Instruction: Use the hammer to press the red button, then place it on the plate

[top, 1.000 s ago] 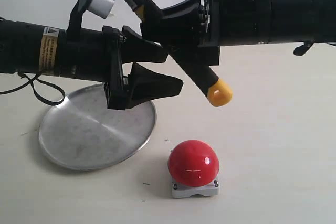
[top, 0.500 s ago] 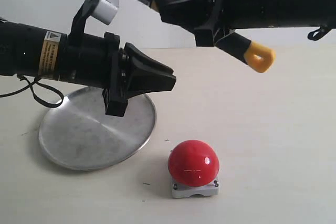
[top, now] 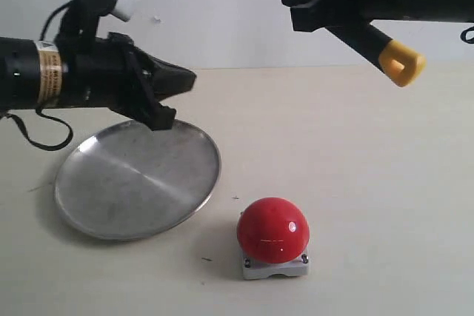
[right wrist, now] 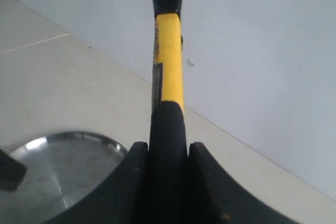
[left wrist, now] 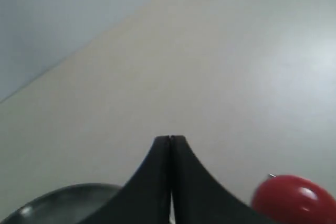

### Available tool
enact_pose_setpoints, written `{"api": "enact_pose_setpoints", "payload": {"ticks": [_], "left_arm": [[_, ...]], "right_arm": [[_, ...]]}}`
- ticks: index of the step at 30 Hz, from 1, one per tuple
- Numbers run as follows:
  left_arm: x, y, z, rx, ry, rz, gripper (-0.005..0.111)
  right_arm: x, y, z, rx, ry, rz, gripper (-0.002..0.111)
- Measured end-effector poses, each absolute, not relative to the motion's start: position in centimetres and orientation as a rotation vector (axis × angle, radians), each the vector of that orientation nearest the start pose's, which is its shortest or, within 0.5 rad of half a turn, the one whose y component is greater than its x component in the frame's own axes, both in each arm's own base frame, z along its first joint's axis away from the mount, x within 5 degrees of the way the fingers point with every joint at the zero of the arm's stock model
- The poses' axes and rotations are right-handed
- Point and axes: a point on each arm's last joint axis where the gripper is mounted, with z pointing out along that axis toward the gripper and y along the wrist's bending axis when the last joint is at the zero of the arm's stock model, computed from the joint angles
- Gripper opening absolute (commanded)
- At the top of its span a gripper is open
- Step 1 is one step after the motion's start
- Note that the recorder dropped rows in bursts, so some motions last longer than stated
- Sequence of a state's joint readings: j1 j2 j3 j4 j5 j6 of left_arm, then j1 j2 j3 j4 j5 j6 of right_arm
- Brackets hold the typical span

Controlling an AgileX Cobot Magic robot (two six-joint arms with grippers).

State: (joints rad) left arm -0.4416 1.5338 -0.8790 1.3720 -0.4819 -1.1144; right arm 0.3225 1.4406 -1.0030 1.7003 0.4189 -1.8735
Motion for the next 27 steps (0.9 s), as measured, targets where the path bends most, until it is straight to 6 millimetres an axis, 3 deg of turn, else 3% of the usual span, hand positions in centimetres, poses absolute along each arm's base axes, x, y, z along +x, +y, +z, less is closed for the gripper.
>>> {"api": "enact_pose_setpoints", "payload": {"ticks": [5,9,12,17,22,27], "left_arm": [[25.7,-14.8,26.7,0.667,1.757,-0.506,0.0],[22.8,-12.4,27.8,0.512,1.635,-0.447,0.0],[20.6,-10.4,27.4,0.428,1.588,-0.377,0.0],[15.5,-5.5,26.4,0.192,1.493,-0.22,0.0],[10.7,-3.0,26.3,0.123,1.393,-0.24,0.0],[8.1,-2.2,25.5,0.149,1.343,-0.274,0.0]], "right_arm": [[28.8,14.0,32.6,-0.731,1.699,0.577,0.0],[28.5,14.3,32.7,-0.762,1.689,0.605,0.0],[28.3,14.4,32.7,-0.782,1.68,0.629,0.0],[27.9,14.8,32.8,-0.832,1.655,0.681,0.0],[27.7,14.9,32.7,-0.873,1.647,0.692,0.0],[27.6,14.9,32.4,-0.867,1.694,0.71,0.0]]}}
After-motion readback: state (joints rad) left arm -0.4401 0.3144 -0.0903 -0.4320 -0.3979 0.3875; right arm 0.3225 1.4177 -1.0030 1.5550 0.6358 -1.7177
